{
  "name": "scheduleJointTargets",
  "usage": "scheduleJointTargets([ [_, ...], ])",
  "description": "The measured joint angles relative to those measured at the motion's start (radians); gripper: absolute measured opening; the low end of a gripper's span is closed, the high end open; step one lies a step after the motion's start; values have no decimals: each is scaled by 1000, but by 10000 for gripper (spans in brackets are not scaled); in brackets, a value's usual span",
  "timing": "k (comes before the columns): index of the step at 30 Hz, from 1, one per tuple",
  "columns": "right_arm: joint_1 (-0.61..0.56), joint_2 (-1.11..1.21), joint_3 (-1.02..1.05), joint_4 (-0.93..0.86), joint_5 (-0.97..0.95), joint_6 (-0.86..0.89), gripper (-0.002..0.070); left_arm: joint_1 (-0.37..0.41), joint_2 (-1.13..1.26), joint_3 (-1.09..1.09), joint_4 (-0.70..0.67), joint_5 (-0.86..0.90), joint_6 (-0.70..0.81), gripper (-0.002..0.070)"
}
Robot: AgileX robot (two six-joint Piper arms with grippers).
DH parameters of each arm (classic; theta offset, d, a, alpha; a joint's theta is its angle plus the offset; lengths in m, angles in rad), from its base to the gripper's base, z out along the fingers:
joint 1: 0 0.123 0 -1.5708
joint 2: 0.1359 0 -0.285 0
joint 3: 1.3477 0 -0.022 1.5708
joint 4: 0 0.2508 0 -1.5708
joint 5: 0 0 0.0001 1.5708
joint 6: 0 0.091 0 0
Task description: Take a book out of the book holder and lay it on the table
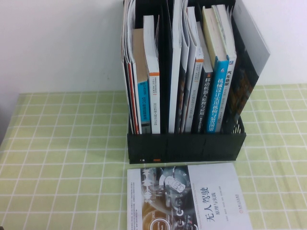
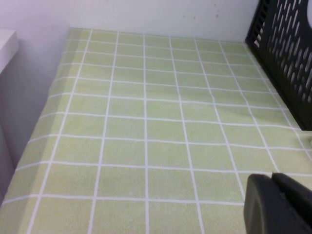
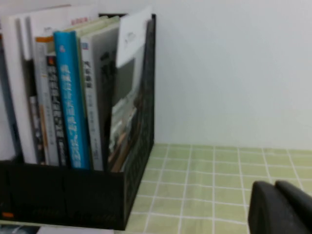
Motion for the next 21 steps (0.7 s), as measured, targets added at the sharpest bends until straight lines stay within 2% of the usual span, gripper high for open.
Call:
scheduleJointTargets([
  [8,-141,-3,90,-62,10,108,-1,0,0,0,0,0,0,-3],
  [21,-179,-32,157,-117,157,108,-1,0,0,0,0,0,0,-3],
])
